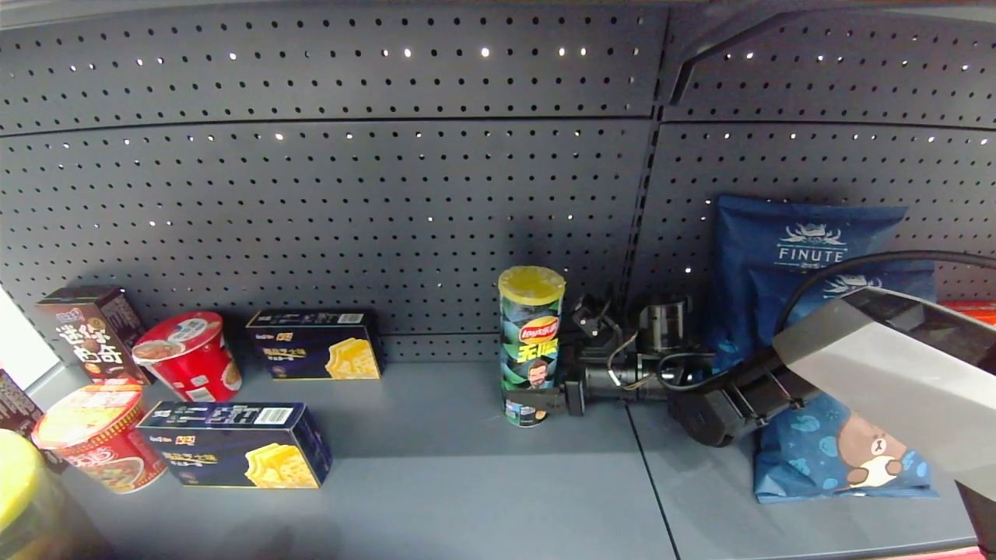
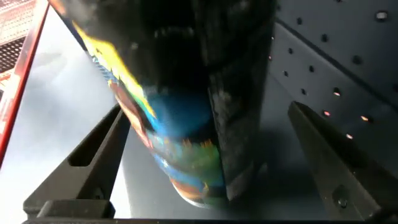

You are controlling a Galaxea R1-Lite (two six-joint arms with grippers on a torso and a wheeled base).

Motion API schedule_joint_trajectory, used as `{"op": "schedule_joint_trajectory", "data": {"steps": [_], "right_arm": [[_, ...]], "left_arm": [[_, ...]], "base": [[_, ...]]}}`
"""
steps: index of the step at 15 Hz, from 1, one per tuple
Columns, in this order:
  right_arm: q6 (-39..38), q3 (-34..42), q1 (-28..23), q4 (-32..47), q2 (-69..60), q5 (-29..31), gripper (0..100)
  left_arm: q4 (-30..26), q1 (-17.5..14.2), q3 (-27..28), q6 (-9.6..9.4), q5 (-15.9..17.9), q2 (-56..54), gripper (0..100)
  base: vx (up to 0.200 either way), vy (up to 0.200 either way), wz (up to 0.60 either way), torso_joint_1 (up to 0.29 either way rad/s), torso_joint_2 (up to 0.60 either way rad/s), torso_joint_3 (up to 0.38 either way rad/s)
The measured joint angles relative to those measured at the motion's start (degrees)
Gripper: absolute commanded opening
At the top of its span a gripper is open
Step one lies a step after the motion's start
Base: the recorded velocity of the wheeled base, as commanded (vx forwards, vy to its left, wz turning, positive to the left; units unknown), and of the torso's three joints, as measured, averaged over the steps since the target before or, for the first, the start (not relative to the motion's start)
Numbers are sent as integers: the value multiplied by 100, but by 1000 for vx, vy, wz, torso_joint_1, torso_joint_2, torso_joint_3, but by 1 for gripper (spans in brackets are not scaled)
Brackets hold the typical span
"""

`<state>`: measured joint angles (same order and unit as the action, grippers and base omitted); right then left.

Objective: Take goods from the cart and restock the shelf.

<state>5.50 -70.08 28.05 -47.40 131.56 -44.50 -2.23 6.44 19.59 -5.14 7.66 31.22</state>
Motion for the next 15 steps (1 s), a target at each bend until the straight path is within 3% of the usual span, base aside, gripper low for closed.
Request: {"op": "schedule_joint_trajectory", "data": {"steps": [8,15], "right_arm": [[-41,165,133,-56,-57,361,0],[-461,1471,825,-244,-1381,1280,0]], "left_arm": [[-39,-11,2,13,-49,-184,0],[-176,-2,-72,24,-49,-525,0]], "base": [[0,0,0,0,0,0],[0,0,0,0,0,0]]}}
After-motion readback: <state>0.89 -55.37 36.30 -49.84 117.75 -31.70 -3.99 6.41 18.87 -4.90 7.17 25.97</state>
